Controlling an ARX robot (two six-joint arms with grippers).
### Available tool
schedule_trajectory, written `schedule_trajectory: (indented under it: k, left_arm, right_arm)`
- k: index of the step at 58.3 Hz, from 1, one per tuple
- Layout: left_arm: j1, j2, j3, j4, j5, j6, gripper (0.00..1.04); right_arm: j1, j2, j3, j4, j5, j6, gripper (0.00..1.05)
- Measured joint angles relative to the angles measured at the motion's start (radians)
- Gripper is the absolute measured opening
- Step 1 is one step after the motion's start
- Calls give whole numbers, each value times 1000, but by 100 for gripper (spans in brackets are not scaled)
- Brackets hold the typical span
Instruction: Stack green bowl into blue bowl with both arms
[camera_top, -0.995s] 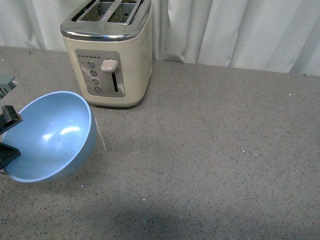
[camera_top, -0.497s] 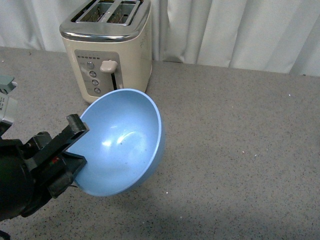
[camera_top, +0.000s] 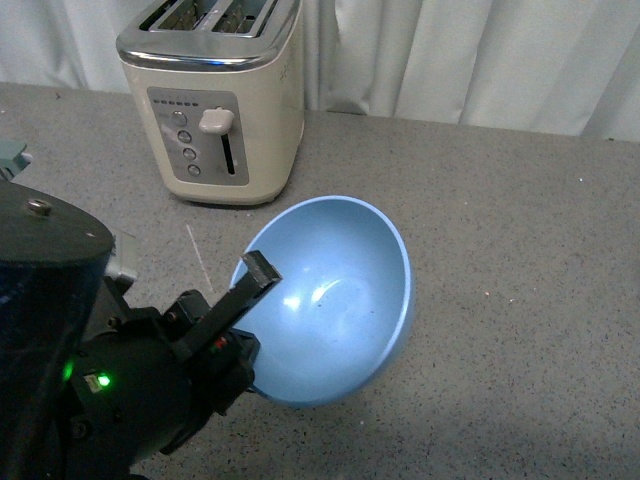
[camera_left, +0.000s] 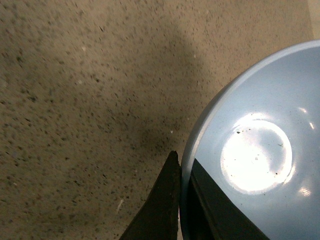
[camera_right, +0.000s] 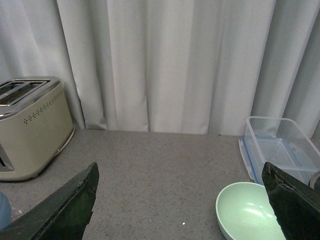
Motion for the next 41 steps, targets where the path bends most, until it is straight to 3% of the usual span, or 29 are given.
schedule_trajectory:
  k: [11, 29, 41]
  left_arm:
    - [-62, 2, 16, 24, 2, -57, 4]
    - [-73, 161, -14, 143, -1, -139, 4]
    - [-149, 188, 8, 162, -2, -182, 4]
  right_arm:
    - [0, 0, 0, 0, 0, 0, 96]
    - [0, 0, 0, 0, 0, 0, 96]
    - [0, 0, 0, 0, 0, 0, 96]
